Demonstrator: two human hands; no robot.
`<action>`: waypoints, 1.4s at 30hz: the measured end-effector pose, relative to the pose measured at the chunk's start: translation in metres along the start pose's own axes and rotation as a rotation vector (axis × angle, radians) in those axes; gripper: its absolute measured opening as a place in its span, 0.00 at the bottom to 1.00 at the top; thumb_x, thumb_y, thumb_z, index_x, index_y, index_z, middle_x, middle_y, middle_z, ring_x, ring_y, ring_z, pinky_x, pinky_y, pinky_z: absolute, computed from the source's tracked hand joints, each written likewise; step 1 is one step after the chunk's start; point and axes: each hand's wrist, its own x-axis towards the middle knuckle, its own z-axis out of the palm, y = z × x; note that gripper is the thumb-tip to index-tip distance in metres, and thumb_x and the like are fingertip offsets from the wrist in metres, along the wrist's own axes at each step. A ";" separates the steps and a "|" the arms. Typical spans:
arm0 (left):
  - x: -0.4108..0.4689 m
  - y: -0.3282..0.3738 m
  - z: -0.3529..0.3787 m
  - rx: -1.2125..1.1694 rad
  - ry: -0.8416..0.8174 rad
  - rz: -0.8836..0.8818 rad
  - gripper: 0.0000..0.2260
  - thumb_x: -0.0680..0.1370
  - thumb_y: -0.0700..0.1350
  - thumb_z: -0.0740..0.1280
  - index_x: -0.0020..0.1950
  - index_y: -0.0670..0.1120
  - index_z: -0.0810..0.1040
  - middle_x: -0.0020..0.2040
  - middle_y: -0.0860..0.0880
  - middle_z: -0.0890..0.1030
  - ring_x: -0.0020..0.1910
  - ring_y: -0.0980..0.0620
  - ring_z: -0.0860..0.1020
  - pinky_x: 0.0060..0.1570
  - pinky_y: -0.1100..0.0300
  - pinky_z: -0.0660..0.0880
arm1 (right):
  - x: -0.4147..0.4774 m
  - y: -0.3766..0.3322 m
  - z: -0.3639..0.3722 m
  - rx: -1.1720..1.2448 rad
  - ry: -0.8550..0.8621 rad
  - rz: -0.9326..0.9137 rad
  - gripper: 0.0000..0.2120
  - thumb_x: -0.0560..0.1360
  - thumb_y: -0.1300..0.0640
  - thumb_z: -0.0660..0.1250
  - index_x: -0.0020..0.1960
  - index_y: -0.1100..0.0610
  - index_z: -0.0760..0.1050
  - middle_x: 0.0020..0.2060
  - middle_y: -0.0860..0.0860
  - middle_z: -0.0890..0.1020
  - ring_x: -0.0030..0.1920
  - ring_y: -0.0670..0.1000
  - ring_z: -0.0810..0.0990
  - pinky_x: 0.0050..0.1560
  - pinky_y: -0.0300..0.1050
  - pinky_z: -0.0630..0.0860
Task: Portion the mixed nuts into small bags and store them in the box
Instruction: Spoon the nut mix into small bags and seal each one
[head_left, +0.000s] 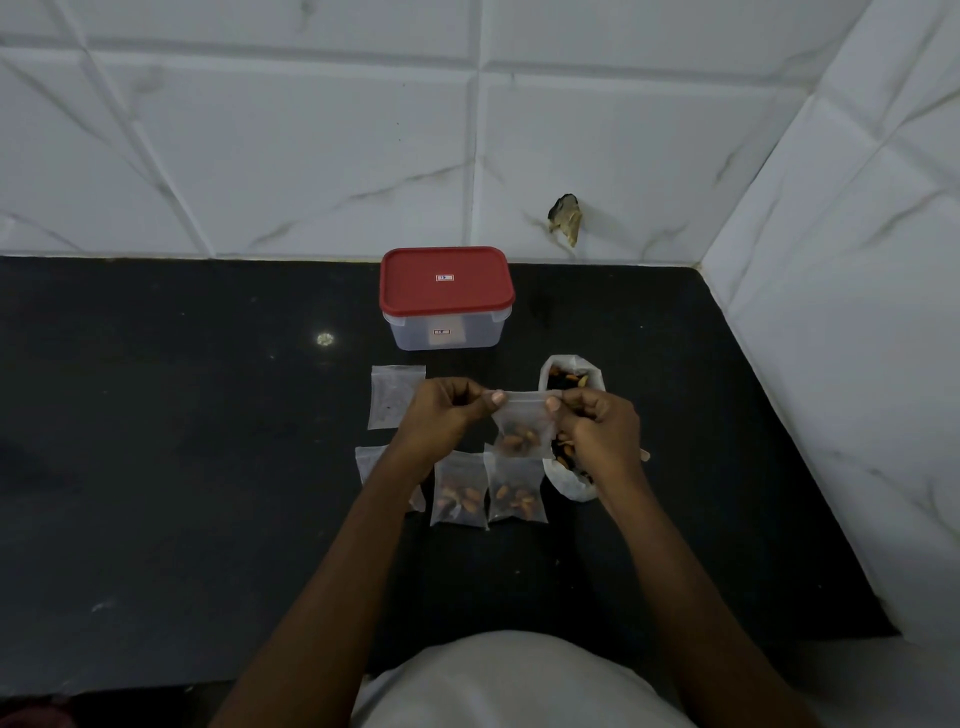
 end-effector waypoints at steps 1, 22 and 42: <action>0.000 0.000 0.000 0.016 -0.001 -0.002 0.09 0.77 0.48 0.69 0.47 0.42 0.82 0.46 0.44 0.84 0.48 0.47 0.81 0.49 0.54 0.77 | 0.000 0.000 0.000 0.005 0.003 0.005 0.03 0.75 0.57 0.72 0.43 0.52 0.84 0.36 0.52 0.85 0.40 0.56 0.85 0.44 0.61 0.81; -0.009 -0.006 0.005 -0.074 -0.103 -0.002 0.06 0.71 0.43 0.75 0.43 0.41 0.81 0.45 0.43 0.84 0.49 0.45 0.83 0.51 0.54 0.79 | -0.006 -0.003 -0.005 -0.089 -0.046 -0.121 0.06 0.73 0.58 0.75 0.39 0.50 0.81 0.33 0.44 0.84 0.36 0.42 0.82 0.38 0.39 0.78; -0.008 -0.036 -0.023 -0.076 0.086 -0.193 0.08 0.77 0.45 0.69 0.53 0.42 0.81 0.47 0.45 0.83 0.41 0.53 0.82 0.44 0.60 0.81 | 0.008 0.027 0.043 -0.264 -0.128 -0.020 0.05 0.78 0.54 0.67 0.45 0.53 0.80 0.40 0.48 0.82 0.45 0.49 0.80 0.51 0.52 0.78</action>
